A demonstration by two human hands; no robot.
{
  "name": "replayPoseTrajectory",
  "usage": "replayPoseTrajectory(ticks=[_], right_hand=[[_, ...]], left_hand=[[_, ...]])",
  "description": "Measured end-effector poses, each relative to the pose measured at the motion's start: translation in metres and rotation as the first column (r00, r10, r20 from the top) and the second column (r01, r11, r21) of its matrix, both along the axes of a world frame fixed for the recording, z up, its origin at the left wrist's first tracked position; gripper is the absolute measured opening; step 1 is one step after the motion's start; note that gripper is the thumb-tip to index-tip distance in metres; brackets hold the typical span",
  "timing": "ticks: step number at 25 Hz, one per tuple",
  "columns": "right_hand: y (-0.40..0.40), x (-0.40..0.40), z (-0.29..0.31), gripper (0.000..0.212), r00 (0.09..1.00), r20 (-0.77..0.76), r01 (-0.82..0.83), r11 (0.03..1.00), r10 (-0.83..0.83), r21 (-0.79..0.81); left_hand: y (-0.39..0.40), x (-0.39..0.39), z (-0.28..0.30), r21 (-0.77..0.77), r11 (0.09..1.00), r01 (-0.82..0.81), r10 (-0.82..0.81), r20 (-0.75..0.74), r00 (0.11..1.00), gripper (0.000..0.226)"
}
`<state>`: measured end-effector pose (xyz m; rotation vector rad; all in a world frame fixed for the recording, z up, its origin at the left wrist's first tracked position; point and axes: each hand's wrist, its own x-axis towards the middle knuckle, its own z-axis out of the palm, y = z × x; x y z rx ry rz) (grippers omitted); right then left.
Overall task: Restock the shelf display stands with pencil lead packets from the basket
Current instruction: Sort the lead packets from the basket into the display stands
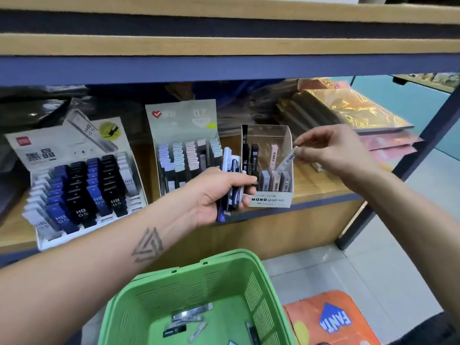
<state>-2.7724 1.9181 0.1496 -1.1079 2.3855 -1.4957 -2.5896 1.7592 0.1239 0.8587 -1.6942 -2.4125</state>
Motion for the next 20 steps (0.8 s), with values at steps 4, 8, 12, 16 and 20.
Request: replayPoseTrajectory(ticks=[4,8,12,16,20], right_hand=[[-0.008,-0.018,0.013,0.014,0.959,-0.28,0.085,0.986,-0.041,0.146],[-0.015,-0.03,0.019,0.013,0.914,-0.401,0.162,0.963,-0.063,0.217],[-0.034,-0.03,-0.005,0.017,0.851,-0.524,0.189,0.953,-0.037,0.238],[-0.041,-0.037,-0.021,0.017,0.822,-0.57,0.214,0.927,-0.001,0.307],[-0.045,-0.036,-0.035,0.015,0.829,-0.557,0.222,0.94,-0.042,0.26]], left_hand=[[-0.008,-0.007,0.007,-0.012,0.999,-0.032,0.032,-0.041,0.999,0.013],[-0.014,-0.008,0.006,-0.011,0.999,-0.047,0.047,-0.043,0.998,0.012],[-0.012,-0.009,0.001,-0.003,0.999,-0.036,0.036,-0.026,0.999,0.012],[-0.006,-0.009,-0.002,-0.022,1.0,-0.013,0.013,-0.015,1.0,0.015],[-0.001,-0.01,-0.005,-0.012,1.0,0.01,-0.011,-0.013,1.0,0.019]])
